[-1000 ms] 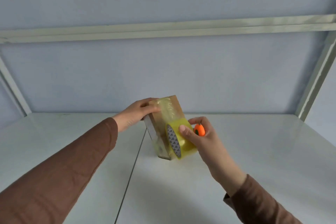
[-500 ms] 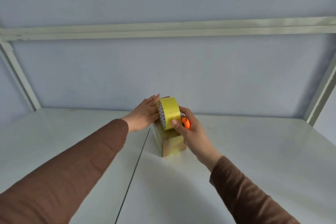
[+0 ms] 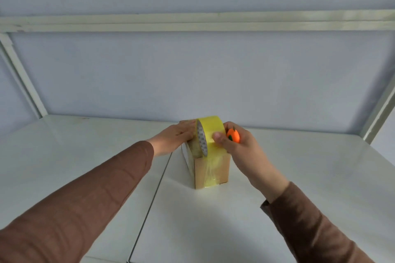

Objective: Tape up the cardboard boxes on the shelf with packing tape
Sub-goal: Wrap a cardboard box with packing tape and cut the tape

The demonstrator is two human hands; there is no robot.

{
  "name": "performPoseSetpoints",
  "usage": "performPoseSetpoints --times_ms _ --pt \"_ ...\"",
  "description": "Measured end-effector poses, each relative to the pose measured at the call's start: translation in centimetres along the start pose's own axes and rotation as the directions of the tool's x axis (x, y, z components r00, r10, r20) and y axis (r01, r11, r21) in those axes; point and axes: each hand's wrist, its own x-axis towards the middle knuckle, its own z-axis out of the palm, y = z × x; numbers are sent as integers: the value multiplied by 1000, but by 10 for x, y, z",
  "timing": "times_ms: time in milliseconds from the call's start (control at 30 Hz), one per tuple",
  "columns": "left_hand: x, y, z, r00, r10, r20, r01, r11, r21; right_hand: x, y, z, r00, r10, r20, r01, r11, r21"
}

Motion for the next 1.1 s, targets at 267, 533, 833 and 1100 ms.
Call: performPoseSetpoints --times_ms 267,533,833,1100 --pt "2 6 -6 983 16 183 -48 984 172 -69 33 -4 979 161 -124 -191 937 -292" --pt "3 11 1 993 -4 121 -20 980 199 -66 44 2 978 186 -97 -208 920 -333" --pt "-14 40 36 989 40 -142 14 933 361 -80 49 13 969 247 14 -245 967 -75" --pt "-24 44 46 983 -81 -165 75 996 -40 -81 52 32 941 337 -4 -328 918 225"
